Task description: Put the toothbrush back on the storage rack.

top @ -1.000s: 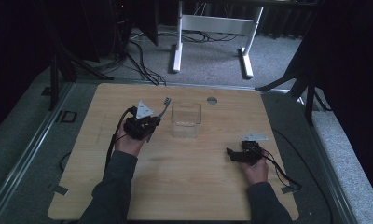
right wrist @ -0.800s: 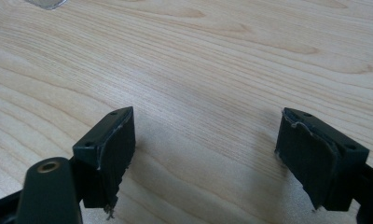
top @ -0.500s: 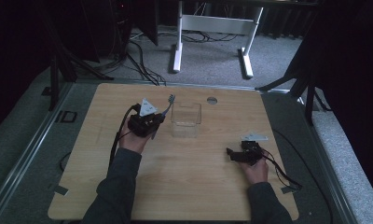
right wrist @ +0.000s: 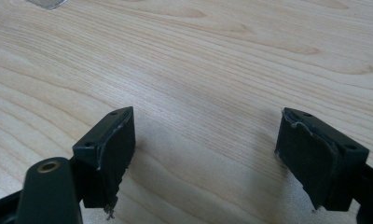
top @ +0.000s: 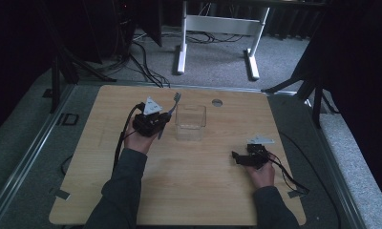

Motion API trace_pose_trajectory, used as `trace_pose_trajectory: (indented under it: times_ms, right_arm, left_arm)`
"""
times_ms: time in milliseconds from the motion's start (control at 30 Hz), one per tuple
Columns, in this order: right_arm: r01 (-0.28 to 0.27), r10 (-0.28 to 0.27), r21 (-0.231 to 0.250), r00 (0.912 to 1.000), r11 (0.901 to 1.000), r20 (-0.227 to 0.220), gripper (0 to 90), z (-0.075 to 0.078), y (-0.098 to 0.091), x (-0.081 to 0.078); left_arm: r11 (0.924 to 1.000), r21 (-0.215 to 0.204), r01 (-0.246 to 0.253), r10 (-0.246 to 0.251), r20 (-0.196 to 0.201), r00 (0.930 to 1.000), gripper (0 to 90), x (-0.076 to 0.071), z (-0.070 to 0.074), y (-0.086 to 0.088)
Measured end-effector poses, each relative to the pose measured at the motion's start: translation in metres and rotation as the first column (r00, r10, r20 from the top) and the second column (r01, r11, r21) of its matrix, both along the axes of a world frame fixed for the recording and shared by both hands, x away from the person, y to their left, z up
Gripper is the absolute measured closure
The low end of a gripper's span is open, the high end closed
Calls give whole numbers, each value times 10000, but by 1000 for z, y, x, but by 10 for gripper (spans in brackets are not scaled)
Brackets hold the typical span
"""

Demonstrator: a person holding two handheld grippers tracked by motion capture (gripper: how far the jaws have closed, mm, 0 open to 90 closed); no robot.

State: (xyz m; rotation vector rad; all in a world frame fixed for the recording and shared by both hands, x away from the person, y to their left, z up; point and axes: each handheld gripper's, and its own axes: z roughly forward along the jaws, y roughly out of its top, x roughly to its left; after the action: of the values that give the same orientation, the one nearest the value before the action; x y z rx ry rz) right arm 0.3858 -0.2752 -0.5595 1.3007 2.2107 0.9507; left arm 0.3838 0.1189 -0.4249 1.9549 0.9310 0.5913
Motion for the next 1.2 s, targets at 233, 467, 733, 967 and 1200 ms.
trace_pose_trajectory:
  times_ms: [233, 467, 733, 967, 1200]
  right_arm:
    - [-11, 11, -8, 10000, 10000, 2, 193, 0, 0, 0]
    - [-4, 4, -3, 10000, 10000, 1, 193, 0, 0, 0]
    - [-4, 4, -6, 10000, 10000, 1, 193, 0, 0, 0]
    - [-5, 5, -3, 10000, 10000, -2, 193, 0, 0, 0]
    - [-4, 4, -6, 10000, 10000, 1, 193, 0, 0, 0]
  left_arm:
    - [9998, -197, 3, -3, -27, 10000, 823, 5, 1, -1]
    - [9995, -316, -5, 4, -15, 10000, 823, 7, 5, -2]
    - [9995, -324, 26, -21, 139, 9999, 823, 10, 12, -7]
    - [9988, -491, 78, -68, 205, 9998, 823, 12, 15, -9]
    - [9981, -576, 213, -190, 398, 9990, 822, 17, 20, -17]
